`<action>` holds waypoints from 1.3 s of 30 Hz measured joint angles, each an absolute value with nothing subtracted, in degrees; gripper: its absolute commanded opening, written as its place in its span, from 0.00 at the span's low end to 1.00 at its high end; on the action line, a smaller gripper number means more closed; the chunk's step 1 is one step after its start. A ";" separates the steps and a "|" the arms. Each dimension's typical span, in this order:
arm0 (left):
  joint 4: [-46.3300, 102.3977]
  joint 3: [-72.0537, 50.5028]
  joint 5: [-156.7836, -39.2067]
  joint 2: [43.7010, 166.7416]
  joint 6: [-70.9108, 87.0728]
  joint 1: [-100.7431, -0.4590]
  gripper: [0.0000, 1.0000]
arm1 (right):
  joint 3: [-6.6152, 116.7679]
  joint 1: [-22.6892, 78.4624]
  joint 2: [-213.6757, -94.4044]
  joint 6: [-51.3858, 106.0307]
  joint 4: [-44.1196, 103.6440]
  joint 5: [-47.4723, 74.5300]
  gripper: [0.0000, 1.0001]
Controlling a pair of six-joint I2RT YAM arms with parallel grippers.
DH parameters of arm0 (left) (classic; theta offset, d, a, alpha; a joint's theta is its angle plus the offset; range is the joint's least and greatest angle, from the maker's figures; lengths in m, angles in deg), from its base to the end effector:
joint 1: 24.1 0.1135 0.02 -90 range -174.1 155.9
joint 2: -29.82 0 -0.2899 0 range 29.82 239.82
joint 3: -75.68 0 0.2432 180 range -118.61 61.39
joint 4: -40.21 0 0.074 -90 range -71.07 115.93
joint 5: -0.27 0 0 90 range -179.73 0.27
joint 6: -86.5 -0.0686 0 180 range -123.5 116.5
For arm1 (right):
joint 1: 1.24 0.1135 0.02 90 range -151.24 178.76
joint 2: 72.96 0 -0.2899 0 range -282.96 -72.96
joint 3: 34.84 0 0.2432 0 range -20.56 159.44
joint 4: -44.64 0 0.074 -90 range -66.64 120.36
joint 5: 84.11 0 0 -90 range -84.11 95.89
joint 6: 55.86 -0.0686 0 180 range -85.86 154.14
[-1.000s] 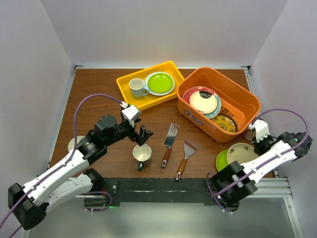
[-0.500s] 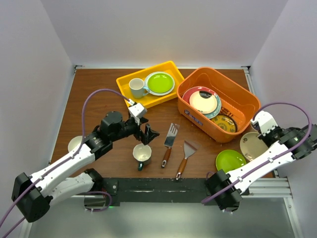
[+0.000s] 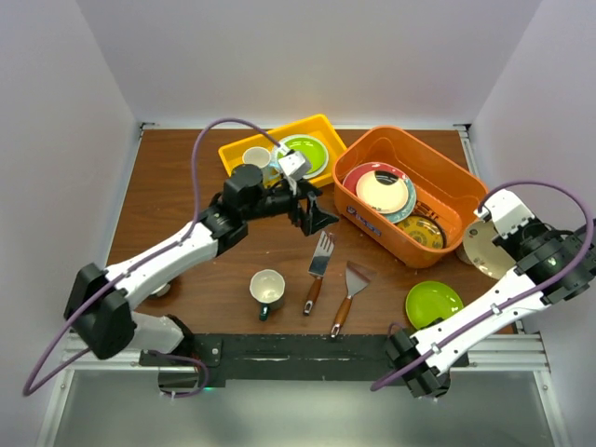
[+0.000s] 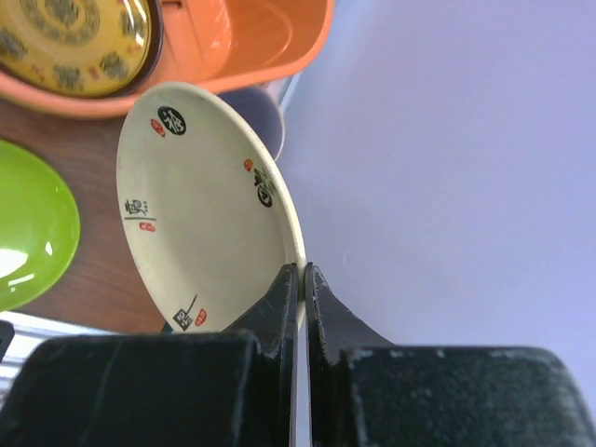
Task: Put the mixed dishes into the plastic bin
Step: Pick up the plate from the corner of the board.
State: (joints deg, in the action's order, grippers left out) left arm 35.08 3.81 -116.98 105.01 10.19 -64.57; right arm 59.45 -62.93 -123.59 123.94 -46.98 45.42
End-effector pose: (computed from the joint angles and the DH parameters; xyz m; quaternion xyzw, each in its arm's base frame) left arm 0.2247 -0.2330 0.3598 0.3201 0.6803 -0.4478 0.4839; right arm 0.0845 -0.0647 0.4113 -0.3310 0.8227 -0.2494 0.3891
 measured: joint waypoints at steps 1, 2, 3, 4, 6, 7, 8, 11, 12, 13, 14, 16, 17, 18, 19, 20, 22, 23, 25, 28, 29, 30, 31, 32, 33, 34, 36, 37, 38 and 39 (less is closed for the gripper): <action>36.78 2.81 -118.20 106.94 10.98 -64.59 1.00 | 60.21 -62.41 -123.63 123.26 -46.98 46.05 0.00; 38.68 1.89 -119.16 108.84 11.66 -64.70 1.00 | 60.83 -61.60 -123.68 122.49 -46.98 46.57 0.00; 40.45 1.01 -120.08 110.76 12.34 -64.88 1.00 | 61.31 -60.66 -123.92 121.58 -47.01 47.23 0.00; 42.73 -0.10 -121.13 113.12 13.17 -65.12 1.00 | 61.70 -59.63 -123.96 120.57 -47.01 47.73 0.00; 46.01 -2.11 -122.22 116.93 14.15 -66.06 1.00 | 62.71 -55.94 -124.38 117.77 -47.09 48.52 0.00; 47.45 -3.38 -122.86 119.00 14.74 -66.76 1.00 | 63.54 -53.62 -124.79 115.83 -47.20 49.22 0.00; 48.54 -4.78 -123.23 120.75 15.03 -67.59 1.00 | 64.04 -52.02 -125.16 114.58 -47.20 49.68 0.00; 51.75 -10.29 -124.26 126.65 15.66 -70.78 1.00 | 65.15 -47.85 -126.43 110.08 -47.22 51.95 0.00; 52.52 -11.60 -124.41 128.07 15.81 -71.70 1.00 | 65.22 -46.93 -126.80 108.90 -47.22 52.41 0.00; 53.17 -12.56 -124.56 129.17 16.01 -72.57 1.00 | 65.22 -46.19 -127.13 107.81 -47.25 52.93 0.00; 53.85 -13.26 -124.58 129.97 16.18 -73.44 1.00 | 65.22 -45.40 -127.50 106.73 -47.25 53.55 0.00; 54.86 -13.91 -124.54 131.00 16.82 -74.78 1.00 | 65.20 -44.07 -128.07 105.23 -47.25 54.18 0.00; 55.10 -14.15 -124.43 131.33 17.01 -75.17 1.00 | 65.13 -43.52 -128.25 104.68 -47.22 54.57 0.00; 55.29 -14.44 -124.19 131.68 17.25 -75.54 1.00 | 64.98 -42.74 -128.49 103.94 -47.20 54.97 0.00; 55.49 -14.70 -123.99 132.01 17.60 -75.76 1.00 | 64.70 -41.91 -128.64 103.30 -47.22 55.25 0.00; 55.51 -14.96 -123.78 132.23 18.06 -75.96 1.00 | 64.45 -41.18 -128.77 102.67 -47.25 55.58 0.00; 55.43 -16.06 -122.79 133.03 18.48 -76.55 0.98 | 64.19 -39.79 -129.10 101.49 -47.27 56.52 0.00; 55.40 -16.58 -122.29 133.43 18.52 -76.77 0.97 | 64.17 -39.19 -129.23 100.92 -47.25 56.85 0.00; 54.99 -17.98 -121.48 134.26 18.61 -77.44 0.89 | 64.06 -38.10 -129.58 99.92 -47.25 57.61 0.00; 54.68 -19.47 -121.13 135.31 19.13 -78.30 0.71 | 63.71 -36.48 -129.93 98.43 -47.25 58.51 0.00; 54.44 -19.88 -121.22 135.61 19.53 -78.49 0.66 | 63.51 -36.09 -129.99 97.99 -47.22 58.84 0.00; 54.07 -20.41 -121.28 135.92 19.75 -78.69 0.60 | 63.27 -35.68 -130.04 97.58 -47.22 59.32 0.00; 53.61 -20.82 -121.44 136.18 19.92 -78.82 0.44 | 63.06 -35.28 -130.08 97.16 -47.22 59.62 0.00; 53.26 -21.11 -121.55 136.40 19.99 -78.89 0.36 | 62.77 -34.91 -130.10 96.77 -47.22 59.84 0.00; 52.45 -21.56 -121.68 136.55 19.94 -78.89 0.16 | 62.53 -34.58 -130.13 96.48 -47.22 60.04 0.00; 51.69 -21.89 -121.48 136.66 19.81 -78.89 0.04 | 62.29 -34.06 -130.24 96.18 -47.25 60.13 0.00; 49.81 -22.26 -121.04 136.68 19.64 -78.80 0.00 | 61.72 -33.10 -130.48 95.52 -47.22 60.52 0.00; 49.11 -22.42 -120.56 136.68 19.07 -78.56 0.00 | 61.39 -32.75 -130.59 95.22 -47.29 60.65 0.00; 48.24 -22.44 -120.43 136.62 18.96 -78.41 0.00 | 61.13 -32.44 -130.76 94.93 -47.25 60.78 0.00; 47.47 -22.44 -120.24 136.42 18.87 -78.41 0.00 | 60.85 -32.14 -130.98 94.74 -47.05 60.76 0.00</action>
State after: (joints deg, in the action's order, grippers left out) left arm 47.47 -22.44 -120.24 136.42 18.87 -78.41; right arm 60.85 -32.14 -130.98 94.74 -47.05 60.76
